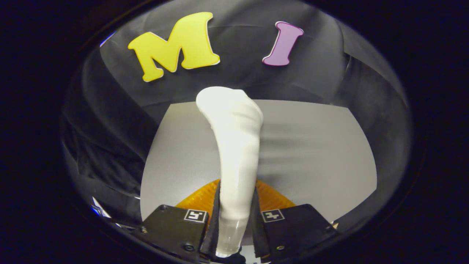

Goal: Iron the clothes twice with a garment steamer, once on the left side and once on the right side.

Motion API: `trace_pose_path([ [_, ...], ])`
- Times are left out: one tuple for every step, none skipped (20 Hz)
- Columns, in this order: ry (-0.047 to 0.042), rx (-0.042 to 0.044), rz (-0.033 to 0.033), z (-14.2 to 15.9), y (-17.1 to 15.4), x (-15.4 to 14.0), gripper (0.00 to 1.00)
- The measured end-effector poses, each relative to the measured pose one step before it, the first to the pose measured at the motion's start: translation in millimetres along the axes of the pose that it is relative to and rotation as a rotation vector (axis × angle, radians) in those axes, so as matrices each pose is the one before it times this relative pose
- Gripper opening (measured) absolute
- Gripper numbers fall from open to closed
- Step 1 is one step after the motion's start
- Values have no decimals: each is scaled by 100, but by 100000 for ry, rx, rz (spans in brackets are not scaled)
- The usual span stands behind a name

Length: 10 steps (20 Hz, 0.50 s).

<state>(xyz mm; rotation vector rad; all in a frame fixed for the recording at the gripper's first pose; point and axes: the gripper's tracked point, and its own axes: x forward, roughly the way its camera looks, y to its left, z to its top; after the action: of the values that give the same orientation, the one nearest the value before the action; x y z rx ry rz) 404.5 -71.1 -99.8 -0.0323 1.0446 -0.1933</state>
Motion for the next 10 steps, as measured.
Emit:
trace_pose_path([
  [-366, 762, -634, 123, 195, -126, 38],
  [-907, 534, 275, -160, 92, -118, 37],
  [-1772, 657, 868, 193, 405, -626, 36],
  [-2102, 26, 1047, -220, 596, -1138, 36],
  [-2009, 232, 835, -145, 424, -909, 36],
  [-2034, 125, 689, -121, 316, -896, 36],
  [-2000, 146, 928, -259, 464, -969, 35],
  [-2113, 534, 1305, -170, 522, -986, 35],
  [-2026, 522, 1311, -228, 552, -907, 35],
  [-1983, 879, 1442, -232, 515, -1126, 35],
])
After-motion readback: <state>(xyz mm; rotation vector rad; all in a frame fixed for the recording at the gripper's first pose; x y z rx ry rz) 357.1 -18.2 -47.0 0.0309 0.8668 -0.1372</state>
